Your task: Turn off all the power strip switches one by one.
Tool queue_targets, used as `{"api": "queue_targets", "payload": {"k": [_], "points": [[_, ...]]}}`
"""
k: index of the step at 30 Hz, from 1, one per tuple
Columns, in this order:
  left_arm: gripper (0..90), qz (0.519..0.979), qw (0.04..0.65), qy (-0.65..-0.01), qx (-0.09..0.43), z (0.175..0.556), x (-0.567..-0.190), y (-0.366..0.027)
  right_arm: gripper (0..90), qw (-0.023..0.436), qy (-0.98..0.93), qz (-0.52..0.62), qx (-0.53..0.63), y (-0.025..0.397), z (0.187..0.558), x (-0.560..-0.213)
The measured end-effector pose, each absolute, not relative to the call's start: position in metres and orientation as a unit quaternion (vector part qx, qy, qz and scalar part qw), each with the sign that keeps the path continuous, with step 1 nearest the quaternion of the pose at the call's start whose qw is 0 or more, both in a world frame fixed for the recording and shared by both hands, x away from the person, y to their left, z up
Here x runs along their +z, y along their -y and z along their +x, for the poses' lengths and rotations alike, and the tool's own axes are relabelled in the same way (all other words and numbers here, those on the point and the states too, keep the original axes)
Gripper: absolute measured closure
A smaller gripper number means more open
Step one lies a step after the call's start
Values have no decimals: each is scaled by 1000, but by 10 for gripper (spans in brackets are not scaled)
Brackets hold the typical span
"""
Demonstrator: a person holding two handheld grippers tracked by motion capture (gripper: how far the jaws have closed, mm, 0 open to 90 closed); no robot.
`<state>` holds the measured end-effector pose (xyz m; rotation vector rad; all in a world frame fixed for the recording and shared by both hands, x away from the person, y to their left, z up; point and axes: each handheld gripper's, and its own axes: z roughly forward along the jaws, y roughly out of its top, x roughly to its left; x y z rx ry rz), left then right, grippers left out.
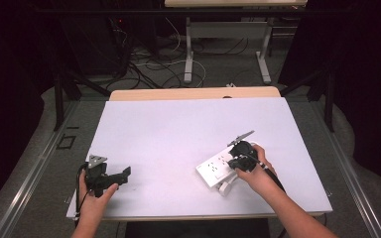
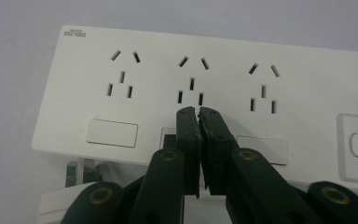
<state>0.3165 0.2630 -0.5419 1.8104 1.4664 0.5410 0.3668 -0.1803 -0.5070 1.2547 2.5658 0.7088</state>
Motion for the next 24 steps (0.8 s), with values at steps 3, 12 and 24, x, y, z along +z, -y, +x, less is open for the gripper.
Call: {"api": "queue_targets", "payload": {"k": [3, 12, 24], "points": [[26, 705, 365, -570, 210, 317, -542, -263, 874, 100, -868, 421, 244, 178, 366, -508], [26, 706, 363, -570, 210, 316, -542, -263, 872, 92, -876, 415, 228, 173, 364, -508], [26, 705, 365, -570, 211, 317, -542, -263, 868, 88, -880, 408, 229, 171, 364, -509]]}}
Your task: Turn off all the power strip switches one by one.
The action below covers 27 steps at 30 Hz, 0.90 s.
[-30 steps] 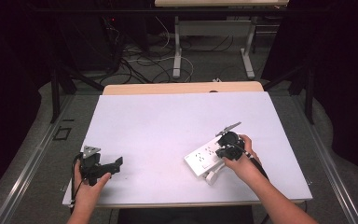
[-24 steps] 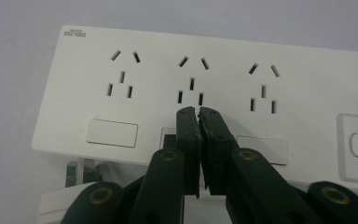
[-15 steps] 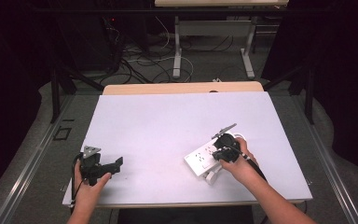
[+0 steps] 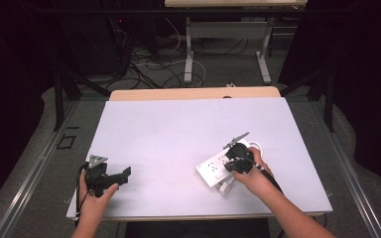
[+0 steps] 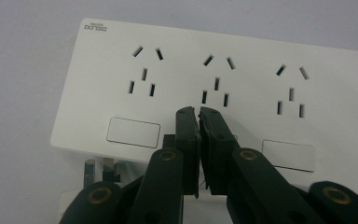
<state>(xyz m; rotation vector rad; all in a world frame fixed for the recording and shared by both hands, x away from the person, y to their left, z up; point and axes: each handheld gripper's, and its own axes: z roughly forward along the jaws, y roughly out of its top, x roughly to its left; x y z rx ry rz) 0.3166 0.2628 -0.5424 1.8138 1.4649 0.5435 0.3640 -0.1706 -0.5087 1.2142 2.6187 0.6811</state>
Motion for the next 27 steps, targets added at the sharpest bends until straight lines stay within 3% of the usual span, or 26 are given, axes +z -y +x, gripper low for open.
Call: {"api": "queue_targets", "payload": {"k": [27], "points": [[26, 704, 368, -570, 211, 316, -542, -263, 867, 97, -882, 400, 228, 167, 362, -511]]}}
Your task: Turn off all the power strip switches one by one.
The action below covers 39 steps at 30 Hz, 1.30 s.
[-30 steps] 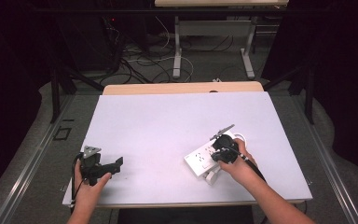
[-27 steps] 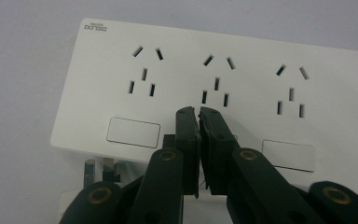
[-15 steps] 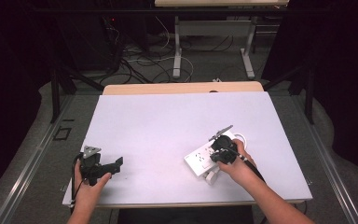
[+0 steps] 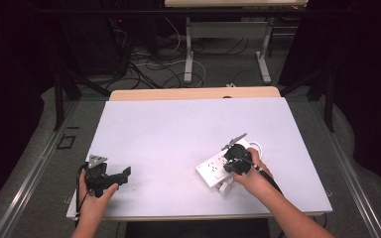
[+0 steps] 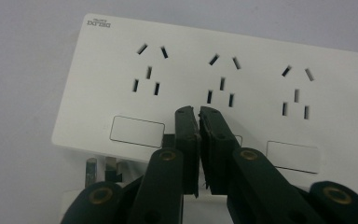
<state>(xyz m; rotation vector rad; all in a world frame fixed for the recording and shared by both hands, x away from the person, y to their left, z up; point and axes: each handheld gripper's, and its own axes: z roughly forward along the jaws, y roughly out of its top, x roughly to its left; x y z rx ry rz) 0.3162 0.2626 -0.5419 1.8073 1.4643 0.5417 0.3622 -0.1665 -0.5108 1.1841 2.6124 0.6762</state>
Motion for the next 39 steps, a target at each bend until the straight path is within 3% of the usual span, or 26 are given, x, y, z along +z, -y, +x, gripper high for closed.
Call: {"api": "queue_targets", "payload": {"k": [6, 7, 21, 34, 39], "points": [[26, 706, 364, -569, 211, 316, -542, -263, 893, 97, -882, 399, 231, 166, 362, -512], [26, 705, 365, -570, 210, 316, -542, -263, 900, 78, -885, 401, 225, 167, 363, -512], [26, 706, 365, -570, 210, 316, -542, -263, 900, 84, -876, 403, 253, 168, 364, -516], [26, 706, 364, -570, 211, 316, -542, -263, 893, 61, -869, 420, 253, 172, 365, -514], [26, 706, 365, -569, 210, 316, -542, -263, 883, 78, -863, 420, 271, 173, 365, -517]]}}
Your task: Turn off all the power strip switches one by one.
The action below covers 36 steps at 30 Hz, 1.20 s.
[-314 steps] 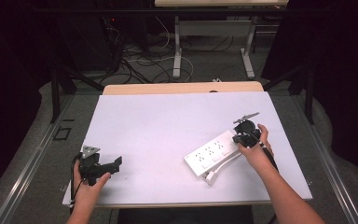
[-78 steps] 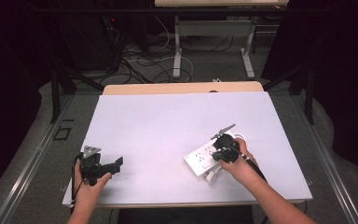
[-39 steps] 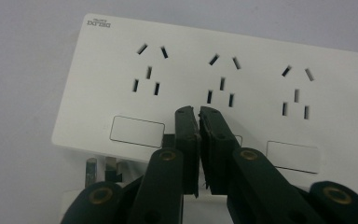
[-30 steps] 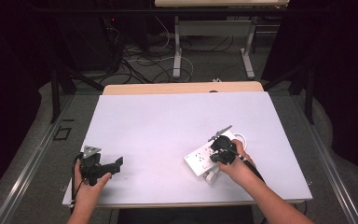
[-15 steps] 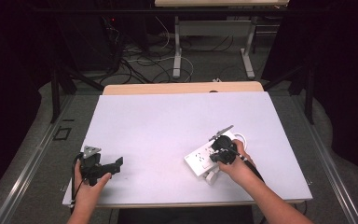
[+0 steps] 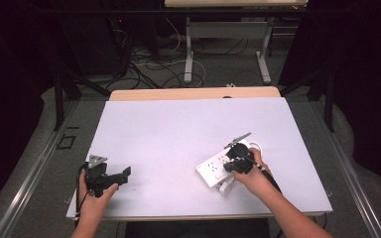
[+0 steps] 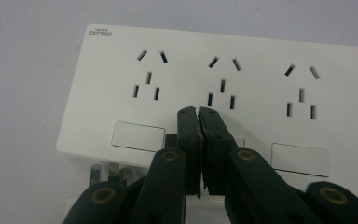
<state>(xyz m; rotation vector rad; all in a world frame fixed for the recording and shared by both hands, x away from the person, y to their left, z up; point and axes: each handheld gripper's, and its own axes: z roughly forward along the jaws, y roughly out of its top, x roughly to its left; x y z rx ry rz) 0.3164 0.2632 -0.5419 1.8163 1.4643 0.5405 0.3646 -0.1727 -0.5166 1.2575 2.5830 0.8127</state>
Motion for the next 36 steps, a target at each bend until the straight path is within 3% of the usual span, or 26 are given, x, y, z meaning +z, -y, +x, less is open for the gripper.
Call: {"api": "queue_targets", "payload": {"k": [36], "points": [[26, 704, 366, -571, 210, 317, -543, -262, 852, 67, -882, 387, 262, 156, 349, -503]]}}
